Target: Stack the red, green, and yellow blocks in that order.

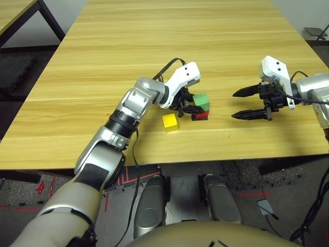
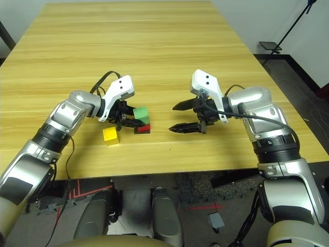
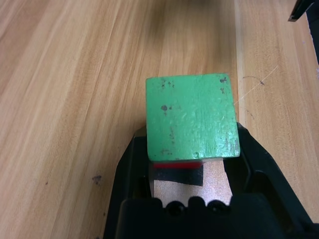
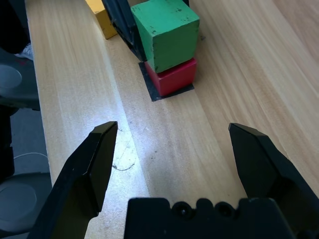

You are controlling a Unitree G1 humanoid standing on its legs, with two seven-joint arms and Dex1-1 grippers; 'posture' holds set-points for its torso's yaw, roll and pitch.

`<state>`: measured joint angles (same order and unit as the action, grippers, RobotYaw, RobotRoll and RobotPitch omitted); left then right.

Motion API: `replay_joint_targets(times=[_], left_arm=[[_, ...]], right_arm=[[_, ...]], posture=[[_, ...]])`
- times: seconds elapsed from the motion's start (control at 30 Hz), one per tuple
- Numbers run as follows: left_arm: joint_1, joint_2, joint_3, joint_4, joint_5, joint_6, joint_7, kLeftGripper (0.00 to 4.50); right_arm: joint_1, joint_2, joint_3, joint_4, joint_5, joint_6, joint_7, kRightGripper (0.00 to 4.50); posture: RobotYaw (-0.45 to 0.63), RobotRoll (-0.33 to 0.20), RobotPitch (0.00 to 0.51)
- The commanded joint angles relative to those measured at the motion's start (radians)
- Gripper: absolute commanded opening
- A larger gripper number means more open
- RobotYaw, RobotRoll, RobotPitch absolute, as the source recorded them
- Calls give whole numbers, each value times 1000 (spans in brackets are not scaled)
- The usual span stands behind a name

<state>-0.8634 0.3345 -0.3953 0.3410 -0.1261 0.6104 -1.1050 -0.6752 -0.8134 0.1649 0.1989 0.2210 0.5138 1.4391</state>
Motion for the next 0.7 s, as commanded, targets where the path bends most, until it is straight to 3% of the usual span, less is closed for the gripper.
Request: replay_joint_targets(times=[0.03,0.63,0.7], left_arm=[[-18,-11,-10,13,13,-18,-9,2092],[-10,-19,-24,36,53,-88,-31,2092],[-7,-14,-30,23,57,-81,-36,2821]], right_arm=[[18,-12,-20,-22,25,12,-5,4500],[21,-17,-20,-32,38,25,-22,4500],[19,-15,-19,-28,38,24,-22,4500]], posture=[[118,-53,113],[124,-50,117],[129,-49,118]])
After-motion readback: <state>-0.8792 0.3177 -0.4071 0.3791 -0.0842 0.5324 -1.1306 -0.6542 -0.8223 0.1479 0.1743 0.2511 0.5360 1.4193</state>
